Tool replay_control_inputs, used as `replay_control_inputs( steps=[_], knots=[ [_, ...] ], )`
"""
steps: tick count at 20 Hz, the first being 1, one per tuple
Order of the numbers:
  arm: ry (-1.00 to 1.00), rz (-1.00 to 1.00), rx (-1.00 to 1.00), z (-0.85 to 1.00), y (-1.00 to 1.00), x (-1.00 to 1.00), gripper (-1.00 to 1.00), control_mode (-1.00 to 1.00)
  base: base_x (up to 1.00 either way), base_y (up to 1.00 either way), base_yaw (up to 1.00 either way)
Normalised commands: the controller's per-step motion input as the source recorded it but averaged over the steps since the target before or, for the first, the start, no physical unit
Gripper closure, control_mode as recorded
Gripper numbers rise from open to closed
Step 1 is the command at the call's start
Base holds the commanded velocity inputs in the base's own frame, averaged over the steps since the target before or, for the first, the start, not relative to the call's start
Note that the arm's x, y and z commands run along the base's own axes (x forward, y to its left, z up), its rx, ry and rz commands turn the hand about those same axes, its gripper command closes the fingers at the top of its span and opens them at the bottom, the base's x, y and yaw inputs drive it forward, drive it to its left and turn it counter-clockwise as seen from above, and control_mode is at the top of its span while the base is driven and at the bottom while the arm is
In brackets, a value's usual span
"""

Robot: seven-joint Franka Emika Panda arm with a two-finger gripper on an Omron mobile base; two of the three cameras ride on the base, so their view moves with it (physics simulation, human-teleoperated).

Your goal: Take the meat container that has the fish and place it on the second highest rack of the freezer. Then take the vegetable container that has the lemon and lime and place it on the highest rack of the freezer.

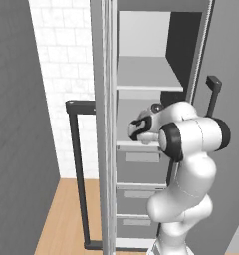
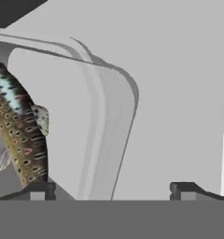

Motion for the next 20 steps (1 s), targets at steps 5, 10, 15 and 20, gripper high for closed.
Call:
replay_control_inputs(
  steps=[5, 10, 15, 20],
  knots=[
    [-0.01, 0.0, 0.0, 0.41, 0.0, -0.62, -1.0, -1.0, 0.0, 0.0, 0.0],
    [-0.01, 0.0, 0.0, 0.81, 0.01, -0.91, -1.0, -1.0, 0.0, 0.0, 0.0],
    [0.03, 0.0, -0.01, 0.96, 0.07, -0.97, -1.0, -1.0, 0.0, 0.0, 0.0],
    [0.1, 0.0, 0.0, 1.0, 0.02, -1.0, -1.0, -1.0, 0.0, 0.0, 0.0]
  ],
)
